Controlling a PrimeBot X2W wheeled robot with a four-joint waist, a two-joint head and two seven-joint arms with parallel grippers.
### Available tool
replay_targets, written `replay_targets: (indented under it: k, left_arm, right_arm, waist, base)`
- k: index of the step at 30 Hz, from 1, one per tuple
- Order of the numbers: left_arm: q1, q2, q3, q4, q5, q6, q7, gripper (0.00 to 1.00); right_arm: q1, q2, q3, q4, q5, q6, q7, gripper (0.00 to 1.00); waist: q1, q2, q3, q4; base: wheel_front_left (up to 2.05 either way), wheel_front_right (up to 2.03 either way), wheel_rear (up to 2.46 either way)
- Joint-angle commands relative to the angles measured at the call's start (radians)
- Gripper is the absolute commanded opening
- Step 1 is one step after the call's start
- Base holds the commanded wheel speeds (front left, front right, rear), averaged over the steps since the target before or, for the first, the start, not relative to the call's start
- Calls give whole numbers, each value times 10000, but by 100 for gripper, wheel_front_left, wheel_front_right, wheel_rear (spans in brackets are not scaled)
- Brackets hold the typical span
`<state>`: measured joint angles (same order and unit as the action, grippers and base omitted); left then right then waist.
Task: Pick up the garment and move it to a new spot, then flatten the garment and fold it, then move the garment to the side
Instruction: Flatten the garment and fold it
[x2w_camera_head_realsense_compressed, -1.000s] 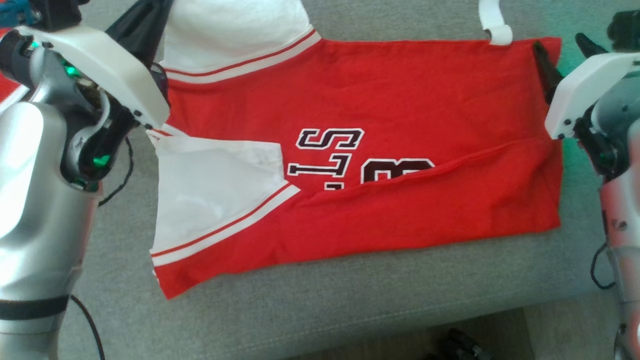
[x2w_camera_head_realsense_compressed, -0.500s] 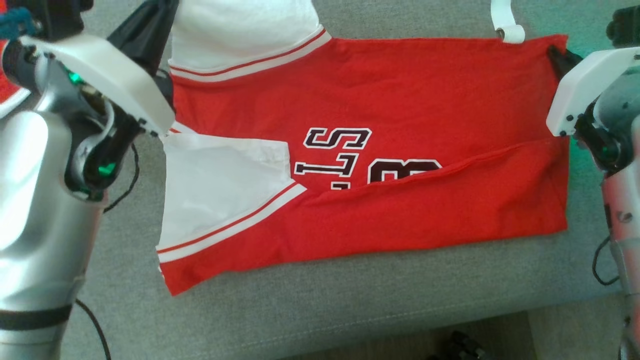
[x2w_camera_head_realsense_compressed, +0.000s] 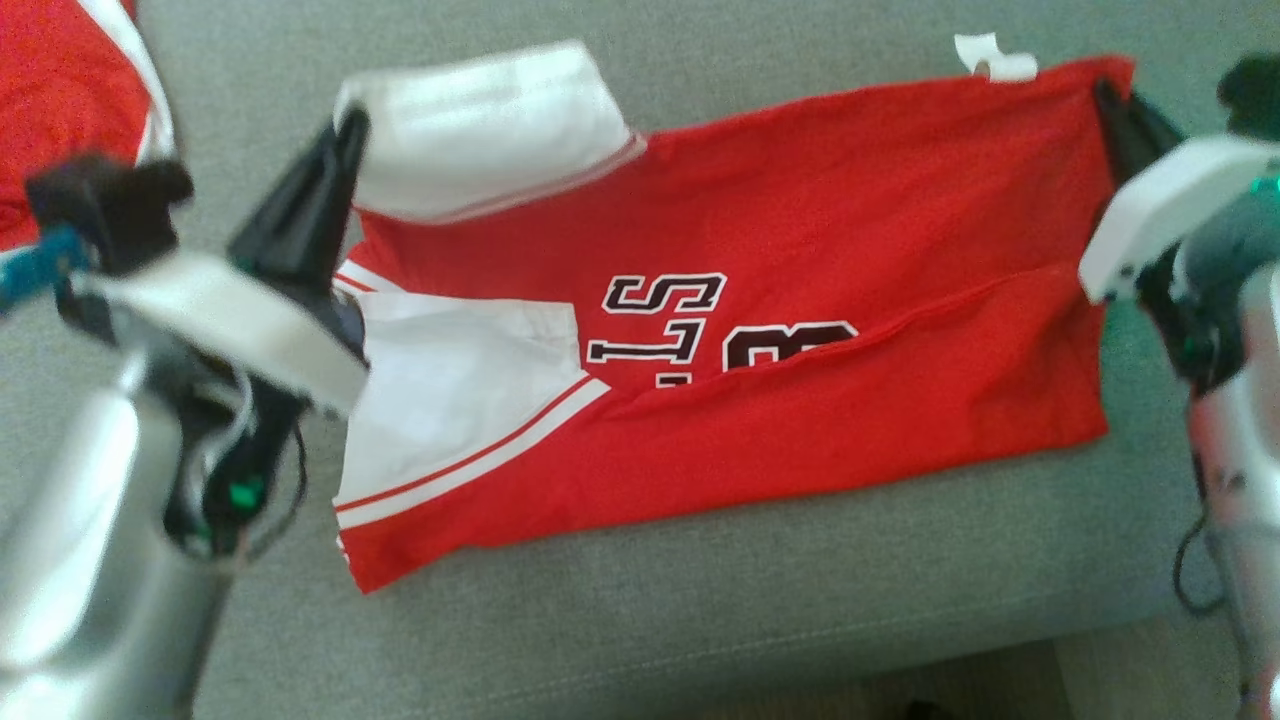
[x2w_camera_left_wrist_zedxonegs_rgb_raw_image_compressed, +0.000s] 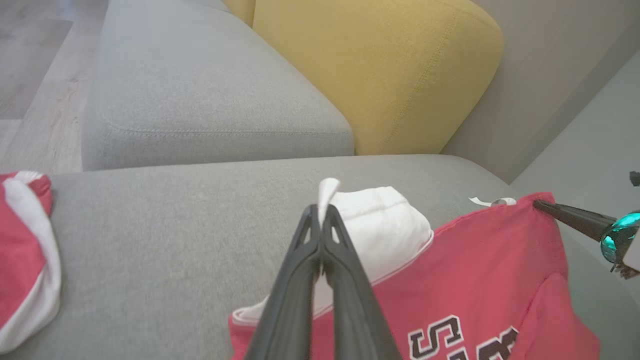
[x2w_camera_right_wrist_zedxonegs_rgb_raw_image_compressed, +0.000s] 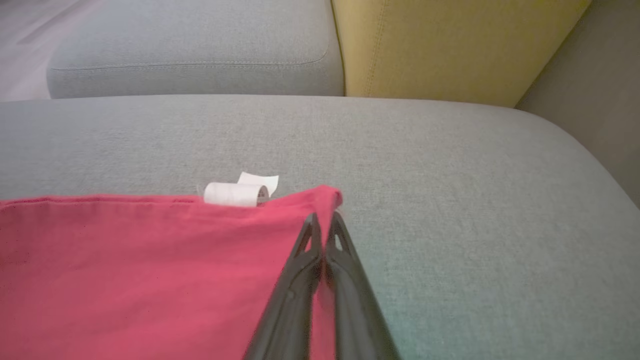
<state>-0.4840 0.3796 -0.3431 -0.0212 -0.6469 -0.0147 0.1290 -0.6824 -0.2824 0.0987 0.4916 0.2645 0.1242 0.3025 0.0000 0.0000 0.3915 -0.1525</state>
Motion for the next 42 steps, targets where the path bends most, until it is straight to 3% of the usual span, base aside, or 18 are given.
replay_targets:
  k: [1,10,20,21,22,23,24,25,26,35,42]
  left_arm:
    - [161,397,466,-569,-76,112,-126,0]
    - [3144,156,502,-2063,-355,881,-713,0]
    - [4236,-266,266,-1070,-666,944,-1136,0]
    - [4262,-304,240,-927,-693,925,-1162,0]
    - [4285,-336,217,-794,-711,908,-1192,0]
    - [4307,-353,196,-680,-707,889,-1235,11]
    - [4341,-376,186,-583,-710,876,-1293,39]
    - [4395,-416,191,-520,-739,869,-1364,76]
    - [4474,-460,211,-487,-791,866,-1439,100]
    - [5402,-671,535,-1218,-983,1029,-2297,100]
    - [5170,-876,419,-1263,-719,1216,-2543,100]
  right_arm:
    - [448,-5,117,-507,60,65,-184,0]
    - [3215,324,-596,-2606,-158,65,-470,0]
    - [4751,874,-1291,-3873,-633,65,35,0]
    - [4802,908,-1317,-3918,-669,65,65,9]
    - [4847,939,-1349,-3950,-713,65,84,37]
    - [4898,972,-1360,-3980,-750,65,94,68]
    - [4952,1023,-1389,-4020,-770,65,83,100]
    - [5021,1073,-1424,-4064,-780,65,64,100]
    - [5113,1126,-1478,-4121,-770,65,40,100]
    - [6264,1758,-2425,-5325,-711,65,-152,100]
    - [6014,2001,-2359,-5221,-851,65,83,100]
  waist:
    - [0,0,-229,51]
    - [0,0,-889,225]
    - [0,0,-1092,171]
    - [0,0,-1104,147]
    - [0,0,-1123,121]
    - [0,0,-1152,97]
    - [0,0,-1189,72]
    - [0,0,-1233,53]
    - [0,0,-1281,40]
    - [0,0,-1850,96]
    - [0,0,-1983,90]
  base:
    - [0,0,0]
    - [0,0,0]
    - [0,0,0]
    - [0,0,0]
    - [0,0,0]
    - [0,0,0]
    - [0,0,0]
    - [0,0,0]
    - [0,0,0]
    - [0,0,0]
    - [0,0,0]
